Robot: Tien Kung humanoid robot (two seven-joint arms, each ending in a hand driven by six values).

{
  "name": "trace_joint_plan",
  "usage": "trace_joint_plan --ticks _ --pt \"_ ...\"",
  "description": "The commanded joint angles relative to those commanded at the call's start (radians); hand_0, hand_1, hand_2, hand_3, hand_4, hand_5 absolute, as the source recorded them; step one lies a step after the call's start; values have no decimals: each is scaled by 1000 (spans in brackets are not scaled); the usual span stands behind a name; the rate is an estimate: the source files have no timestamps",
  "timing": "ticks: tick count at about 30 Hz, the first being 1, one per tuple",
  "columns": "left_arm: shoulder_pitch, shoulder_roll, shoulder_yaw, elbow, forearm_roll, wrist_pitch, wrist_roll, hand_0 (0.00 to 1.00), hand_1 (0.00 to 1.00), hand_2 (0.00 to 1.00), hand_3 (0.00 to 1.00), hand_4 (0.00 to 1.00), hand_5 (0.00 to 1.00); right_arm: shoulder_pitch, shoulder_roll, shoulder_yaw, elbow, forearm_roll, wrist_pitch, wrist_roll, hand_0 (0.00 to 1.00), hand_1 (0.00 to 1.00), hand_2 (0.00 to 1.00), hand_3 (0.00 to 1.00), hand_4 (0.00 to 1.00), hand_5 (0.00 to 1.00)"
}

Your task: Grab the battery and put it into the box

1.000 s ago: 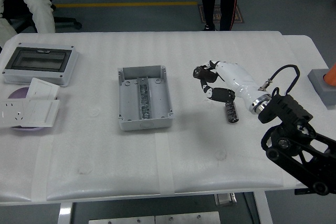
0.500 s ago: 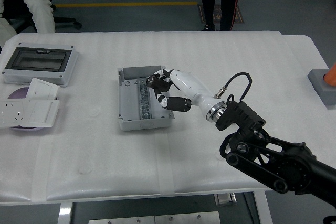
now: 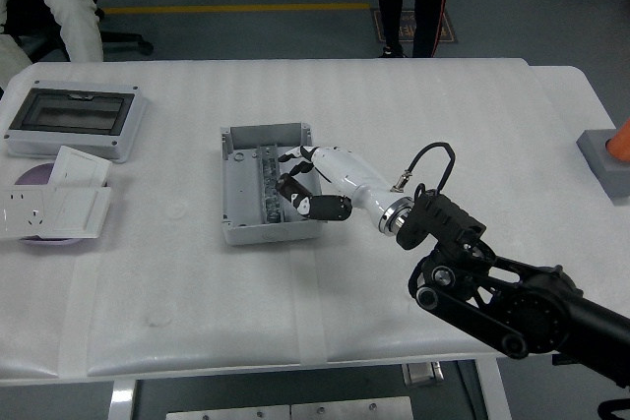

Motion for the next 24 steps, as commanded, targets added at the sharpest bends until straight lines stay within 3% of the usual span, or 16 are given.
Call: trace_joint_plan --ticks 3,4,9,10,17,24 --pt "0 0 0 0 0 -1 1 357 593 561 514 315 2 0 -2 0 -3 -1 4 1 935 710 735 863 594 343" --pt "0 0 0 0 0 -1 1 350 583 554 504 180 2 0 -4 0 -4 -1 5 1 965 713 744 926 707 412" --pt "-1 0 0 0 -1 -2 1 350 583 554 504 180 2 -5 -36 22 -5 -5 10 -1 965 713 744 926 707 412" --pt "-2 0 2 1 -3 -2 0 347 581 551 499 128 2 -8 -53 34 -5 -6 12 -2 985 720 748 942 798 453" --pt "-6 2 14 2 -18 -1 -6 347 581 550 495 124 2 -6 -210 42 3 -25 73 -30 983 718 745 936 834 474" --pt "-12 7 20 3 -24 -2 -8 349 584 547 496 141 2 37 -391 -40 31 -56 202 -60 981 709 749 921 837 466"
